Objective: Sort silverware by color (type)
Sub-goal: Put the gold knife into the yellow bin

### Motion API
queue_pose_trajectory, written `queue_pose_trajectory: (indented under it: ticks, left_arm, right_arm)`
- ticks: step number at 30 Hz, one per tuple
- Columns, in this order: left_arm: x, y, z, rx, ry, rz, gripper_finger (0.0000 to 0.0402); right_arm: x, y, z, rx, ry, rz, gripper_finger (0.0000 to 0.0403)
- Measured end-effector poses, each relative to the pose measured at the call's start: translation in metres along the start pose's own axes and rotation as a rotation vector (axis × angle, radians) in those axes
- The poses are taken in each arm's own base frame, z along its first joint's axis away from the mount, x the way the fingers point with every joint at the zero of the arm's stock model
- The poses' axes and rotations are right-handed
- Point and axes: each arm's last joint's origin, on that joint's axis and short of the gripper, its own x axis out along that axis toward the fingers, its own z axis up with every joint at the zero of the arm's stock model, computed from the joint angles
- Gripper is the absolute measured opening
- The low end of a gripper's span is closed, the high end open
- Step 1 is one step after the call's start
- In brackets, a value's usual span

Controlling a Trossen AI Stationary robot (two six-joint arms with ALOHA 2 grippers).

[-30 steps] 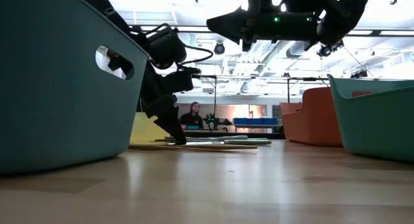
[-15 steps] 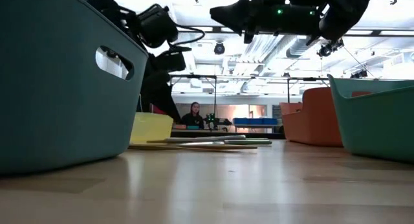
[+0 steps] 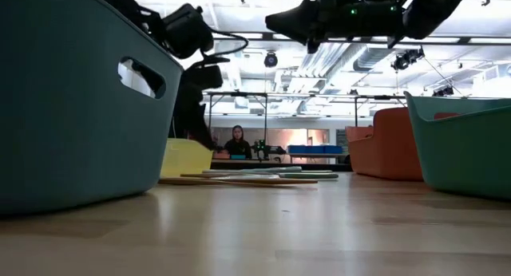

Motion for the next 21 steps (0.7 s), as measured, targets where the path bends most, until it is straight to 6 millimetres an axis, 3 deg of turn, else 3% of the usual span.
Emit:
queue_pose_trajectory:
  ticks: [7, 14, 21]
  left_arm:
    - [0.015, -0.006, -0.005, 0.012, 0.027, -0.033, 0.0014]
    - [0.014, -0.022, -0.002, 0.086, -0.010, -0.075, 0.0075]
    - [0.014, -0.021, -0.007, 0.075, 0.044, 0.000, 0.0131]
  right_arm:
    - [-0.013, -0.001, 0.012, -0.030, 0.045, -0.022, 0.0058]
    - [-0.021, 0.000, 0.015, -0.051, 0.106, -0.020, 0.0058]
    - [-0.025, -0.001, 0.013, -0.055, 0.164, -0.073, 0.0058]
